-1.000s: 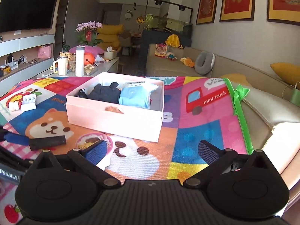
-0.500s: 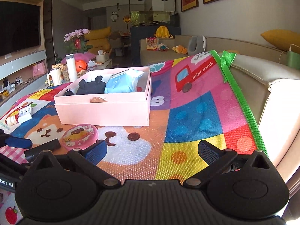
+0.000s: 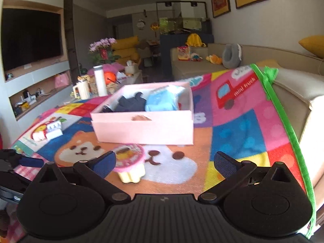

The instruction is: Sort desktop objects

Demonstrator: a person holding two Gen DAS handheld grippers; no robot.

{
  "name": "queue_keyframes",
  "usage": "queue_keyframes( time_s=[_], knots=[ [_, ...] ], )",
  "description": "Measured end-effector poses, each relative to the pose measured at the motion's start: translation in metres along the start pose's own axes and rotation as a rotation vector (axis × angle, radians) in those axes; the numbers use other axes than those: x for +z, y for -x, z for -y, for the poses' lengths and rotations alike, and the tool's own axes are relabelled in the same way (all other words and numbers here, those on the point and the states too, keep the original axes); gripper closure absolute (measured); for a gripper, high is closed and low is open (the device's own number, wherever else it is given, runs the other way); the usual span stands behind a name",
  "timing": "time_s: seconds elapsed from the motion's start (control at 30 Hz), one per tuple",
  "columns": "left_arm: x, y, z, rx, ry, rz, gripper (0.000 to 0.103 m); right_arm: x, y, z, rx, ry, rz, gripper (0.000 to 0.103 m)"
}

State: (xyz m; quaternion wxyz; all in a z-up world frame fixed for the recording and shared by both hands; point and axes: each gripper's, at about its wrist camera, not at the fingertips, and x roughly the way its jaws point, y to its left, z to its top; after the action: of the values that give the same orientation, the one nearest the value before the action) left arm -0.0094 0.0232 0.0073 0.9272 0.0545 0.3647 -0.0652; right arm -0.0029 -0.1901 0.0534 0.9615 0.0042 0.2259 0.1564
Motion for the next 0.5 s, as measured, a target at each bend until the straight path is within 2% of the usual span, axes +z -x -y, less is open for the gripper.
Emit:
queue_keyframes(
  time_s=[0.03, 0.1, 0.17, 0.23, 0.33, 0.4, 0.5],
  knots=[
    [-0.002, 0.002, -0.001, -0.003, -0.002, 0.0, 0.0, 0.006, -0.001, -0.009, 0.031, 0.02, -0.005, 0.02],
    [-0.007, 0.005, -0.004, -0.007, 0.004, -0.001, 0.0, 0.017, -0.012, -0.026, 0.117, 0.032, -0.057, 0.05],
    [-0.012, 0.006, -0.008, -0.018, 0.018, 0.005, 0.0, 0.023, -0.03, -0.044, 0.189, 0.019, -0.139, 0.064],
    [-0.013, 0.007, -0.01, -0.024, 0.028, 0.01, 0.0, 0.023, -0.049, -0.065, 0.201, 0.05, -0.179, 0.07],
    [-0.014, 0.008, -0.01, -0.026, 0.016, 0.02, 0.0, 0.02, -0.077, -0.096, 0.166, 0.137, -0.213, 0.079],
    [-0.014, 0.008, -0.011, -0.035, 0.015, 0.025, 0.0, 0.022, -0.099, -0.104, 0.183, 0.147, -0.268, 0.082],
    [-0.014, 0.008, -0.016, -0.032, 0.029, 0.029, 0.0, 0.02, -0.126, -0.106, 0.133, 0.155, -0.353, 0.083]
  ],
)
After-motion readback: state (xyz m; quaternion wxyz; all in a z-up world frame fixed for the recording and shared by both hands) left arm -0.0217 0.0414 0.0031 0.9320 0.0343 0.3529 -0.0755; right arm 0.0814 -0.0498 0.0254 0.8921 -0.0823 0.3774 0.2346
